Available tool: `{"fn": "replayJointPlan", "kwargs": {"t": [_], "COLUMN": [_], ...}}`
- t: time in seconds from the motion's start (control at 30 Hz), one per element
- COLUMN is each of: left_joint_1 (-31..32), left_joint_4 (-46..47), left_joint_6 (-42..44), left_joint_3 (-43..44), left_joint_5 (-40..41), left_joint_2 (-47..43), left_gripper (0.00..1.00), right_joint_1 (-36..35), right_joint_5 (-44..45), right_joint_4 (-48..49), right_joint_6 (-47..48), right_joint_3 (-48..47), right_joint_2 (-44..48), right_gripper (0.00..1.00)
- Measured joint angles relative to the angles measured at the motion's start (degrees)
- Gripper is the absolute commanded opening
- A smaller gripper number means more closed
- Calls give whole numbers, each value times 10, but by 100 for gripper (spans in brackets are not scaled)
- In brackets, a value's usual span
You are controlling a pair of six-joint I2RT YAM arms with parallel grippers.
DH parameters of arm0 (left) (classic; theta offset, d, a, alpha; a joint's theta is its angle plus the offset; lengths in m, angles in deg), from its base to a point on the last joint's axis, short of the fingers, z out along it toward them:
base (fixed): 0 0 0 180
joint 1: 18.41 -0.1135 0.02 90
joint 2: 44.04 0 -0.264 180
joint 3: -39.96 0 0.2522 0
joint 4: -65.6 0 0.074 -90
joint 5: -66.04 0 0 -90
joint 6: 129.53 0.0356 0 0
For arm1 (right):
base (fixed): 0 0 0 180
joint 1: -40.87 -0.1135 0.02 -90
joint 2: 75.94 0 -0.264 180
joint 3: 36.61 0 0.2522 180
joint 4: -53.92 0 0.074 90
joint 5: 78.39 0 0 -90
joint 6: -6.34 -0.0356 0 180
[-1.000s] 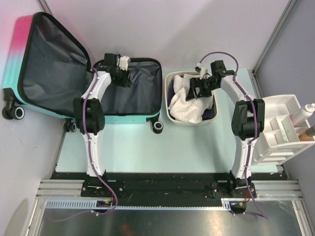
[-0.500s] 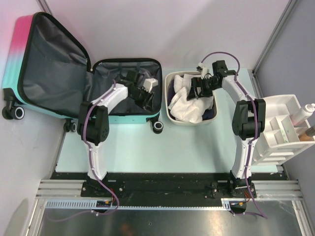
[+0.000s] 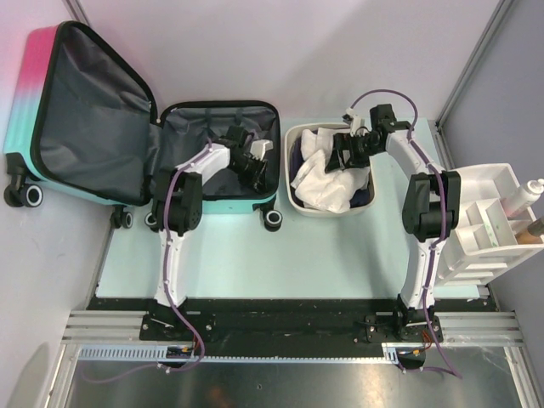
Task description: Open, take out, and arrange the luggage
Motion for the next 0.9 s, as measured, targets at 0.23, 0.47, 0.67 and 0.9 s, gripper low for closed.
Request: {"fn": "replayJointPlan", "kwargs": {"t": [0.23, 0.47, 0.67, 0.9], "left_joint_1": [-10, -27, -57, -107], "left_joint_4": [-47, -45, -3, 4], "left_joint_6": [-25, -14, -2, 0], "left_joint_3": [117, 243, 258, 151], "left_joint_5": [36, 118, 140, 100], "left_joint_2": [54, 87, 80, -27], "left_gripper": [62, 66, 67, 69], "right_joint_1": [6, 6, 2, -6], "right_joint_5": [-3, -3, 2, 31], "right_joint_4": [5, 16, 17, 37], "right_joint_6": [-3, -3, -2, -7], "right_joint_3": [6, 17, 17, 19], "right_joint_2": [0, 6, 10, 47], "right_gripper": [98, 98, 99, 100]}}
